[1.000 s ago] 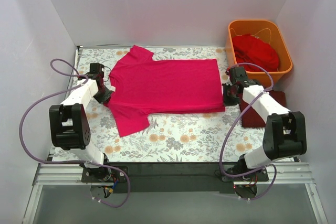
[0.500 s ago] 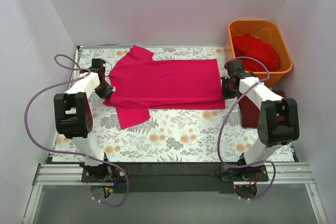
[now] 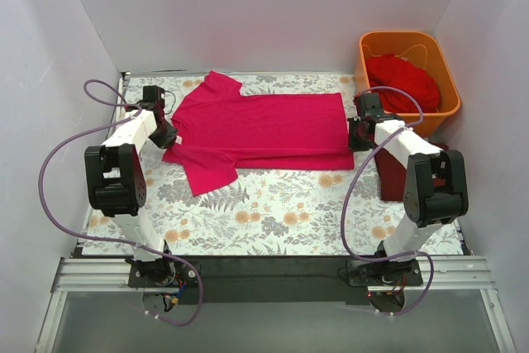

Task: Fold and stack the t-shirts
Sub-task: Fold the tshirt

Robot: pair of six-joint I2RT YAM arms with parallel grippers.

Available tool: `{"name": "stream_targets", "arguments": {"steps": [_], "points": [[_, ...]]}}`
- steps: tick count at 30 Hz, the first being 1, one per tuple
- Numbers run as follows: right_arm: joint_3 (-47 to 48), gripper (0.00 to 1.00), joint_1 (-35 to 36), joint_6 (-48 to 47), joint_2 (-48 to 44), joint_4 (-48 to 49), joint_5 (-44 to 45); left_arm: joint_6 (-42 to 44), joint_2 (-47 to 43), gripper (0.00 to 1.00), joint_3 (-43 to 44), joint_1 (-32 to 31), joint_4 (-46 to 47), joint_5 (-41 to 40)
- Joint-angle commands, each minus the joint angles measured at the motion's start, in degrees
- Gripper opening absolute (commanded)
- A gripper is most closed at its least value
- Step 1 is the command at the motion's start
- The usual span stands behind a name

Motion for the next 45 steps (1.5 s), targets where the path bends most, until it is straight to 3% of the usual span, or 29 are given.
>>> {"name": "stream_targets", "arguments": {"steps": [1, 15, 19, 21, 23, 31, 37, 45], "points": [[1.9, 0.01, -0.6, 0.8, 0.7, 3.5, 2.9, 0.2, -0.1, 0.00, 1.8, 0.4, 2.0, -1.1], [2.0, 0.04, -0.7, 1.0, 4.3, 8.6, 3.6, -1.6, 3.2, 0.00, 0.6, 0.5, 5.3, -1.5], [2.1, 0.10, -0.7, 1.1, 5.8, 9.2, 3.3, -2.1, 3.3, 0.01, -0.1, 0.5, 5.7, -2.0], [2.1, 0.13, -0.7, 0.8, 6.0, 9.3, 3.0, -2.3, 2.8, 0.11, -0.4, 0.5, 6.0, -2.5], [2.3, 0.23, -0.7, 0.3, 6.0, 9.3, 2.0, -2.1, 2.3, 0.28, -0.5, 0.5, 6.2, -2.8], [2.5, 0.51, 0.3, -0.2, -0.1, 8.6, -1.5, -0.3, -3.5, 0.68, 1.0, 0.5, 5.6, -2.5], [-1.5, 0.61, 2.6, 0.4, -8.3, 7.3, -4.3, 0.6, -11.5, 0.72, -3.5, 0.4, 4.8, -3.3], [-13.7, 0.57, 2.2, 3.3, -14.7, 12.2, -7.4, -5.2, -19.3, 0.66, -18.4, 2.3, 9.9, -4.1]]}}
